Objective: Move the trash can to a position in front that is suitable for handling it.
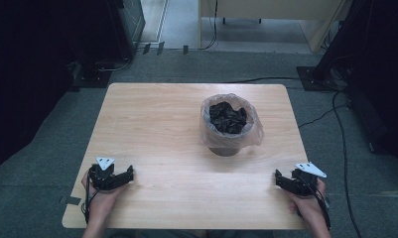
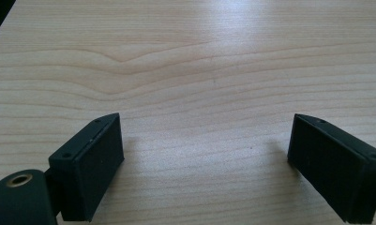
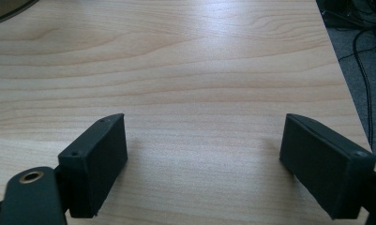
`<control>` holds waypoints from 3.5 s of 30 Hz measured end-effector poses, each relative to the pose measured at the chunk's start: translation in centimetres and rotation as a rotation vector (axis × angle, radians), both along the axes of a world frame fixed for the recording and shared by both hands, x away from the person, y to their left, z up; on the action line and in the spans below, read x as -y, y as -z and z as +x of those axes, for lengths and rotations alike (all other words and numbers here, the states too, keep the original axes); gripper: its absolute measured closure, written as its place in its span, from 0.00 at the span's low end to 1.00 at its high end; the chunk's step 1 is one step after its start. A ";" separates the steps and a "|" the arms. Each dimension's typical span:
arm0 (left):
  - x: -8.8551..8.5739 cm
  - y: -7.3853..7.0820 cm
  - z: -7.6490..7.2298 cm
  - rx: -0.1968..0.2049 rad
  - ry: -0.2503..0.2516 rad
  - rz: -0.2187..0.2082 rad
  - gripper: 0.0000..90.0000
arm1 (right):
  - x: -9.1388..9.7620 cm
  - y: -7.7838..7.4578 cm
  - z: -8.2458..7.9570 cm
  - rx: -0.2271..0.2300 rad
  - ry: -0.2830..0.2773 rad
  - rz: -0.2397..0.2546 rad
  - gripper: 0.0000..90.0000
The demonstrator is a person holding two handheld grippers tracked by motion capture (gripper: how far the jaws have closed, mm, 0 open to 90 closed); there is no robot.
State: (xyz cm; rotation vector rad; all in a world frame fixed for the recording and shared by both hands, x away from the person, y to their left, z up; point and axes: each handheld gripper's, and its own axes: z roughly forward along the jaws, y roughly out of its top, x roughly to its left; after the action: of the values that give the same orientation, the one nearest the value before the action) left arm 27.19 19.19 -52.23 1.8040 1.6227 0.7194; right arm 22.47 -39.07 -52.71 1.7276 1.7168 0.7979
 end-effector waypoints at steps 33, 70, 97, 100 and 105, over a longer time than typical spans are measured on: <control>0.2 0.0 0.1 0.000 -0.009 -0.001 0.11 | -3.7 -9.4 12.1 0.219 0.039 0.042 0.63; 0.4 -0.7 1.2 0.031 -0.040 -0.111 0.27 | -8.7 -8.9 20.1 0.232 -0.202 0.254 0.90; 9.2 -7.0 10.0 0.191 0.044 -0.188 0.42 | -12.2 -6.5 18.1 0.233 -0.229 0.335 0.90; 10.0 -7.4 10.7 0.197 0.050 -0.207 0.47 | -12.8 -6.3 17.9 0.227 -0.242 0.326 0.90; 11.6 -7.8 11.4 0.217 0.093 -0.222 0.58 | -13.6 -6.2 17.7 0.227 -0.247 0.348 0.91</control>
State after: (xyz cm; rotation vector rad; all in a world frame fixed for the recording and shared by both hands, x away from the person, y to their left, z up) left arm 38.59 7.58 -44.43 1.5747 1.4077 0.6415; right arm 40.15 -25.43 -46.52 1.5770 1.7289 1.4185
